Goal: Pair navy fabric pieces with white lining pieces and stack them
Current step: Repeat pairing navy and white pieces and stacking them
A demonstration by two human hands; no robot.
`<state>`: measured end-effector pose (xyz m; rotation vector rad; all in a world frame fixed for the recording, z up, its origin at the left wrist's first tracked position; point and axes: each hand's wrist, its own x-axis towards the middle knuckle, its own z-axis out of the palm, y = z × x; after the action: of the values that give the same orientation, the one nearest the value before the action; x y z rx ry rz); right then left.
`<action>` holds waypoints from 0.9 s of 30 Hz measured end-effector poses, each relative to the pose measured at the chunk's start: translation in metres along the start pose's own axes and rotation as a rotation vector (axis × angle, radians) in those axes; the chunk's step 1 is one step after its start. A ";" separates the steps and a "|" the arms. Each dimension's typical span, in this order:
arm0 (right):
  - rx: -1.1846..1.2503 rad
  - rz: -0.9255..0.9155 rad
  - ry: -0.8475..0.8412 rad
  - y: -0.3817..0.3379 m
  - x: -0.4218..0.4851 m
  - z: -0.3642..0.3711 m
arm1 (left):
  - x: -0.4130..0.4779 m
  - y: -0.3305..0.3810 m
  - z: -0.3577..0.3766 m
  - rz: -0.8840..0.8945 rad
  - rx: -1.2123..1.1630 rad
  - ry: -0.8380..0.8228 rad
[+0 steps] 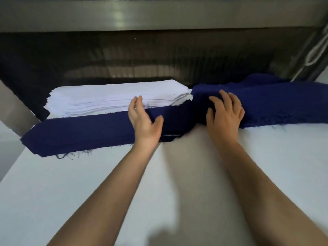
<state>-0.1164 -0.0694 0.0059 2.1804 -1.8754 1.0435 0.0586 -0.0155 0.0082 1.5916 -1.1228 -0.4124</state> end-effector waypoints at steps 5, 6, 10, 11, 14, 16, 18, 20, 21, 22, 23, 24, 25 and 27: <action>0.007 -0.019 -0.011 0.012 0.007 -0.009 | -0.002 0.017 0.048 0.151 0.035 -0.179; 0.009 -0.020 -0.010 0.014 0.009 -0.010 | -0.002 0.019 0.054 0.188 0.065 -0.193; 0.107 -0.001 0.033 0.019 0.014 -0.015 | -0.007 0.029 0.077 0.245 0.130 -0.217; 0.142 0.013 0.047 0.018 0.015 -0.016 | -0.010 0.031 0.082 0.248 0.142 -0.220; 0.200 0.050 0.054 0.018 0.019 -0.019 | -0.016 0.038 0.095 0.255 0.178 -0.239; 0.259 0.069 0.072 0.018 0.019 -0.020 | -0.017 0.040 0.099 0.240 0.190 -0.250; 0.350 0.130 0.102 0.018 0.019 -0.021 | -0.017 0.041 0.100 0.235 0.208 -0.248; 0.472 0.203 0.137 0.020 0.021 -0.022 | -0.020 0.039 0.099 0.245 0.211 -0.240; 0.526 0.228 0.159 0.021 0.022 -0.022 | -0.022 0.039 0.098 0.255 0.205 -0.234; 0.569 0.248 0.182 0.021 0.023 -0.023 | -0.024 0.038 0.097 0.267 0.196 -0.229; 0.602 0.259 0.201 0.021 0.023 -0.023 | -0.025 0.038 0.097 0.282 0.184 -0.220; 0.631 0.258 0.219 0.021 0.022 -0.022 | -0.025 0.038 0.096 0.304 0.171 -0.210; 0.657 0.250 0.239 0.019 0.020 -0.022 | -0.025 0.038 0.095 0.333 0.160 -0.197; 0.684 0.217 0.294 0.016 0.016 -0.021 | -0.025 0.039 0.092 0.407 0.141 -0.168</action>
<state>-0.1394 -0.0765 0.0244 1.9443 -1.8170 2.1768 -0.0398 -0.0455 0.0043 1.4182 -1.5949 -0.2006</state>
